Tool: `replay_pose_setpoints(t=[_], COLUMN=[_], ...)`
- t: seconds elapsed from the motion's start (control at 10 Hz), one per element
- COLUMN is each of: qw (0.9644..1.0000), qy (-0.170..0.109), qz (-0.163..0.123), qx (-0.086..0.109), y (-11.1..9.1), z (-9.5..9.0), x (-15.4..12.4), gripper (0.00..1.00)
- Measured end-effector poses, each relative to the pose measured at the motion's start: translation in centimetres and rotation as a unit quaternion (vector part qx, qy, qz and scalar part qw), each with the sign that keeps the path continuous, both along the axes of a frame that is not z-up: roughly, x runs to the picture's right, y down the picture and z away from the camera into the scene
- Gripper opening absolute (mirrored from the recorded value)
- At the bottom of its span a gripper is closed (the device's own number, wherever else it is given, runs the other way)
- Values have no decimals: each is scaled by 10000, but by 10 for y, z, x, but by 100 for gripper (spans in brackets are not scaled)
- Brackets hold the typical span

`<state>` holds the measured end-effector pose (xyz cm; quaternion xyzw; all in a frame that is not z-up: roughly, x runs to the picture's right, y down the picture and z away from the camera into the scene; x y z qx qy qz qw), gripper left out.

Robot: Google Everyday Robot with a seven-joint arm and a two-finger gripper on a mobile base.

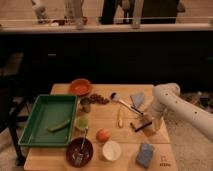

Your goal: Wipe red bowl with eraser

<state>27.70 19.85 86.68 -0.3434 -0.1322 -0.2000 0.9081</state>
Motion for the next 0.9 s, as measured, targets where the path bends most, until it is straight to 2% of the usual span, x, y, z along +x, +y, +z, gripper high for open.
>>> replay_pose_setpoints(t=[0.7, 0.9], qw=[9999, 9998], qy=[70, 112], qz=[105, 160], qx=[-9, 31], y=[2, -3], z=[-3, -10], x=[0, 2], gripper=[4, 0])
